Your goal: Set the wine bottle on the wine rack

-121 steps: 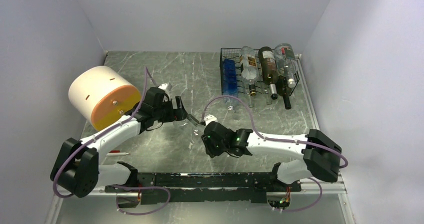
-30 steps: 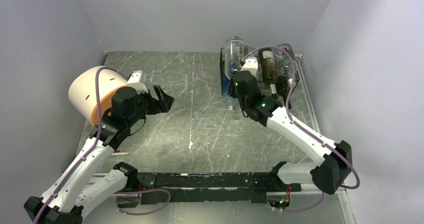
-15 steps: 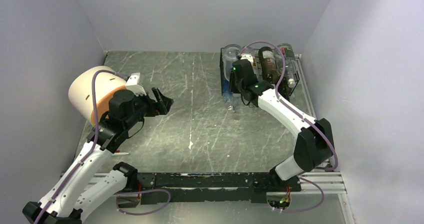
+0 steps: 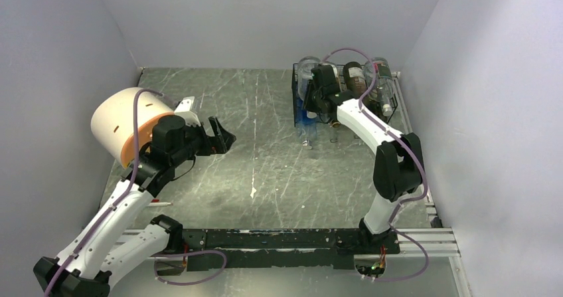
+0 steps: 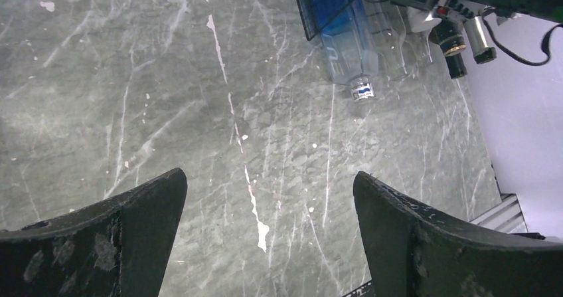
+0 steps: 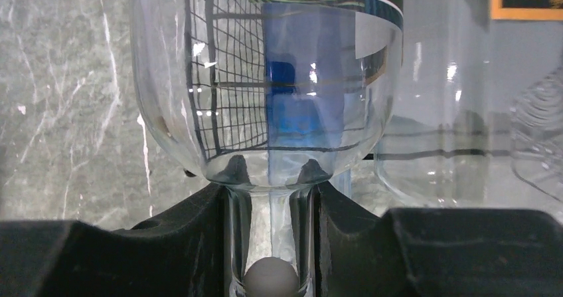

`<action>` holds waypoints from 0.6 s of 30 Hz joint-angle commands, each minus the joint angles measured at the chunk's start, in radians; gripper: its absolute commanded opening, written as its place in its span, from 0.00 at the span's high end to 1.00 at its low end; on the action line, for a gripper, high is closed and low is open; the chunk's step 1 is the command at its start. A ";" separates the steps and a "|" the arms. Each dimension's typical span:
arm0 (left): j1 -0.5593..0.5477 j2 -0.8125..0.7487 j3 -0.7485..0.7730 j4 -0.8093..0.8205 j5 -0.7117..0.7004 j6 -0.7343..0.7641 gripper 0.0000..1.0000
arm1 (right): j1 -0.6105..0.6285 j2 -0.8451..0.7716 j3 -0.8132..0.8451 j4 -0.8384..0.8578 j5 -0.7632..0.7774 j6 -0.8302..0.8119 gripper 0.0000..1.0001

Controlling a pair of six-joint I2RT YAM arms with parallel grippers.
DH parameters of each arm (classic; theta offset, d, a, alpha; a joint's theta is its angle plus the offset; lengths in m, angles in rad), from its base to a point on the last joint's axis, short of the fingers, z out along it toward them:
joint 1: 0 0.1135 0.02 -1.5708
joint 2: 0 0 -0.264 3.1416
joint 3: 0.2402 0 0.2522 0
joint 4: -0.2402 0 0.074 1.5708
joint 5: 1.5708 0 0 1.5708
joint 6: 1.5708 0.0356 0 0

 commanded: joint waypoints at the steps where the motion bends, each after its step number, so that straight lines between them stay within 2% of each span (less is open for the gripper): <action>1: -0.002 0.008 0.044 -0.017 0.066 -0.004 0.00 | -0.018 -0.007 0.091 0.141 -0.037 -0.011 0.93; 7: -0.002 0.000 0.044 -0.002 0.074 0.027 0.00 | -0.023 0.030 0.110 0.131 -0.049 -0.037 0.79; 11: -0.002 -0.002 0.047 0.003 0.094 0.040 0.00 | -0.025 0.030 0.116 0.111 -0.055 -0.037 0.50; 13: -0.002 0.002 0.055 -0.005 0.094 0.043 0.00 | -0.025 0.014 0.106 0.109 -0.050 -0.037 0.40; 16: -0.002 0.007 0.077 -0.022 0.082 0.058 0.00 | -0.025 -0.026 0.077 0.117 -0.035 -0.036 0.29; 18: -0.002 0.008 0.096 -0.034 0.073 0.069 0.00 | -0.025 -0.058 0.055 0.123 -0.028 -0.035 0.26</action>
